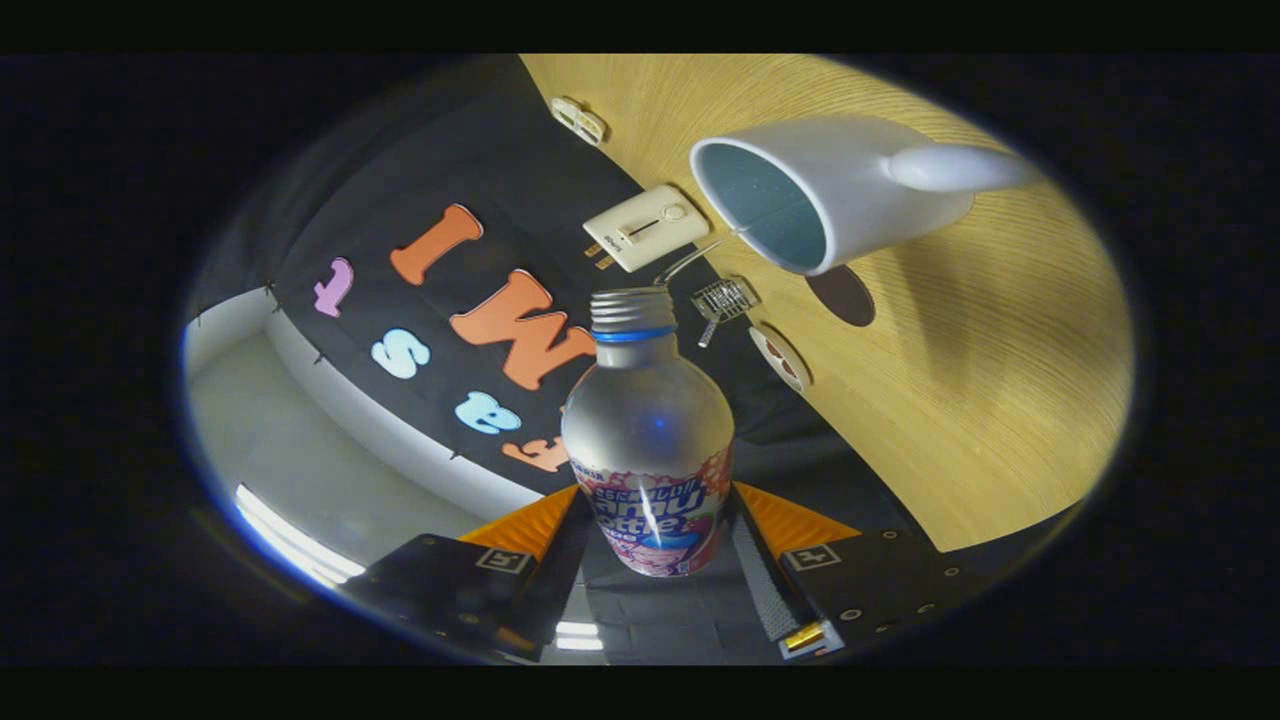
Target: Take the bottle from table, then pour the juice into the cup, finally place the bottle on the coaster
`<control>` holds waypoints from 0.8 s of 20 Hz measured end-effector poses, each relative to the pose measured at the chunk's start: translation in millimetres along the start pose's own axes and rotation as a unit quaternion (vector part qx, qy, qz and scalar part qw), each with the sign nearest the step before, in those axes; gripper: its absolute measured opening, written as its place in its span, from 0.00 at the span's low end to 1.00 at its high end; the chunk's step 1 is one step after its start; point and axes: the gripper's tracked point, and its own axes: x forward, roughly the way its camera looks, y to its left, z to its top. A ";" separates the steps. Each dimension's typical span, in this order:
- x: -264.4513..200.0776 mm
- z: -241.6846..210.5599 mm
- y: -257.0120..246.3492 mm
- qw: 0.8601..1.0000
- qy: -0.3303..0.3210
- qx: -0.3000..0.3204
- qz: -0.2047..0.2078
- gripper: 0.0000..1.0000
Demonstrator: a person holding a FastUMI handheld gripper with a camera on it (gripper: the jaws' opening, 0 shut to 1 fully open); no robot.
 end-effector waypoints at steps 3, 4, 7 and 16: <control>-0.3 -0.2 2.9 1.000 0.001 0.004 0.009 0.76; -0.9 -1.2 5.3 1.000 0.002 0.005 0.012 0.76; -0.8 1.7 8.9 1.000 -0.003 0.009 0.022 0.76; -3.0 3.1 11.5 0.999 -0.007 0.019 0.034 0.76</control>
